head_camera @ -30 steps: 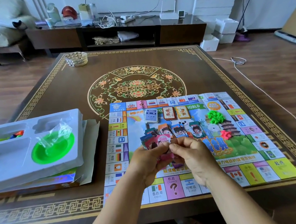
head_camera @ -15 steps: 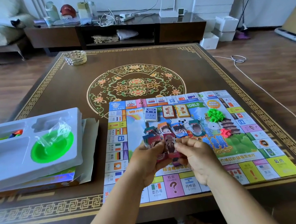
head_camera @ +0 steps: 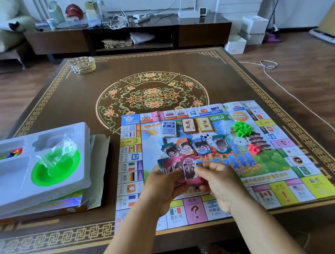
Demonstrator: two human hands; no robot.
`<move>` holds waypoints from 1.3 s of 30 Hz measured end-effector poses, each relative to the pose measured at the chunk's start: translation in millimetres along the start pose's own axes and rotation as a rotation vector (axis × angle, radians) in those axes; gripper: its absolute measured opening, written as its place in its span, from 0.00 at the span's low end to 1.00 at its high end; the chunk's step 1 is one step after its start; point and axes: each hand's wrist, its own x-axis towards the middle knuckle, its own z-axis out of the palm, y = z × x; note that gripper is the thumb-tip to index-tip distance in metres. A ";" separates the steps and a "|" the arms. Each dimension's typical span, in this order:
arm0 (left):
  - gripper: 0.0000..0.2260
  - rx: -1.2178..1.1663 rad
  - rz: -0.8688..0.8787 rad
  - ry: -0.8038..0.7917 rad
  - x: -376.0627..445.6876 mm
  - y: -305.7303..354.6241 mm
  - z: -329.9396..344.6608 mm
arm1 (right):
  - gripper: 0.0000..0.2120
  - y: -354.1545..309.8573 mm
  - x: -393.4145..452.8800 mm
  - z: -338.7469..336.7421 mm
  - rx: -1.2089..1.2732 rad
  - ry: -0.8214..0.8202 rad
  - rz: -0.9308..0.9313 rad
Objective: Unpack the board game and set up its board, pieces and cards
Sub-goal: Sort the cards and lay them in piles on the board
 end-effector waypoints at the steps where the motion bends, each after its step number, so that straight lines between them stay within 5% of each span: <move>1: 0.02 0.007 0.002 0.005 -0.2 -1.1 0.3 | 0.07 0.8 -0.8 1.9 -0.016 -0.006 -0.003; 7: 0.04 0.047 0.021 0.031 -0.5 -1.9 -2.1 | 0.05 -1.9 -4.3 6.4 0.002 -0.043 0.010; 15: 0.10 -0.099 -0.018 -0.130 -15.6 7.9 -15.6 | 0.09 -7.9 -9.0 13.5 -0.037 -0.034 0.003; 26: 0.03 -0.020 0.057 0.003 -31.9 18.3 -37.4 | 0.07 -14.3 -18.7 30.9 -0.115 -0.014 -0.072; 30: 0.04 -0.038 0.039 0.041 -29.0 19.9 -49.4 | 0.06 -11.0 -4.7 29.0 -0.456 0.142 -0.168; 39: 0.06 -0.029 0.029 0.041 -31.7 17.1 -58.1 | 0.05 4.3 6.3 59.6 -0.970 0.197 -0.184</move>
